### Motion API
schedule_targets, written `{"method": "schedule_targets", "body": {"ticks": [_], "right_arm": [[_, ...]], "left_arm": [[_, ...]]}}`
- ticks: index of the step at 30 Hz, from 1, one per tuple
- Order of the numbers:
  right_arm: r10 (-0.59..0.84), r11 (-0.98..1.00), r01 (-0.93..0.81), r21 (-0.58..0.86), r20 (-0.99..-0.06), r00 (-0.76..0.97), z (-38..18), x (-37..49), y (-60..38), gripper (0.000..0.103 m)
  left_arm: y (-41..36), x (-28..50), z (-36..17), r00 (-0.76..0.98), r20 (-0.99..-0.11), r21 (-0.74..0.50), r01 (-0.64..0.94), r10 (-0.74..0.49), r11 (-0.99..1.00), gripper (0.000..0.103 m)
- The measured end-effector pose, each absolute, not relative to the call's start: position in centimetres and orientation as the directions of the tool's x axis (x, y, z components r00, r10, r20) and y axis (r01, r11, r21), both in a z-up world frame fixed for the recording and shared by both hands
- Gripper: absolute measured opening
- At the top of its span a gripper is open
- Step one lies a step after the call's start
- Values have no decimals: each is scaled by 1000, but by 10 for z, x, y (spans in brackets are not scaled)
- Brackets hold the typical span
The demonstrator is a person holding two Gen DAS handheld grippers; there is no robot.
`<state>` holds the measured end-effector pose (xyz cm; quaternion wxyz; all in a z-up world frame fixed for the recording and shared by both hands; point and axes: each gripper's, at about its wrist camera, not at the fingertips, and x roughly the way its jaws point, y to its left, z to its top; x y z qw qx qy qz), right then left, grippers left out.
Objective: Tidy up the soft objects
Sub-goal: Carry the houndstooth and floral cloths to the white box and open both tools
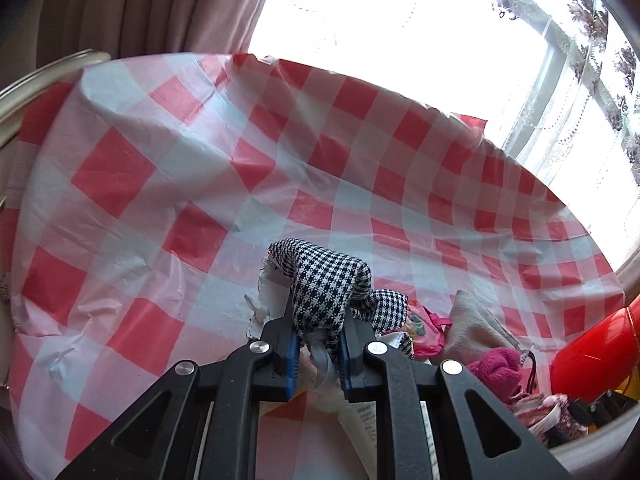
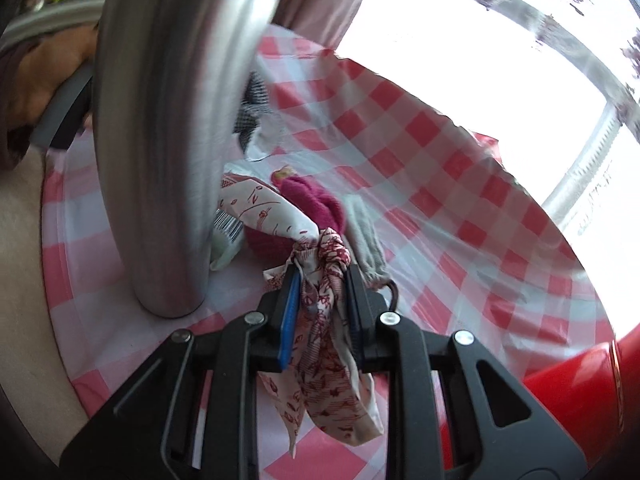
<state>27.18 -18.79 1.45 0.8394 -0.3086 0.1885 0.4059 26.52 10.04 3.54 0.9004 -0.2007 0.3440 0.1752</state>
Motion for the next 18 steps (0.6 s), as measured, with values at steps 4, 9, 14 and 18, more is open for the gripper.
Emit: {"method": "schedule_targets", "body": {"ticks": [4,9,14,18], "right_arm": [[534,591,-754,-286,-561,632,23,269,-203,26],[508,696,-698,-166,-572,643,29,265,-222,26],[502,747,-659,-87,-574,646,31,245,-236,26],[499,779,-626,-26,-578,645,31,230,-251,26]], "left_arm": [[97,249,37,706,-683,-248,-463,186,851,16],[96,224,39,717,-670,-279,-482,191,831,16],[87,197,40,724,-661,-291,-491,198,821,16],[79,177,38,723,-663,-300,-494,194,816,16]]}}
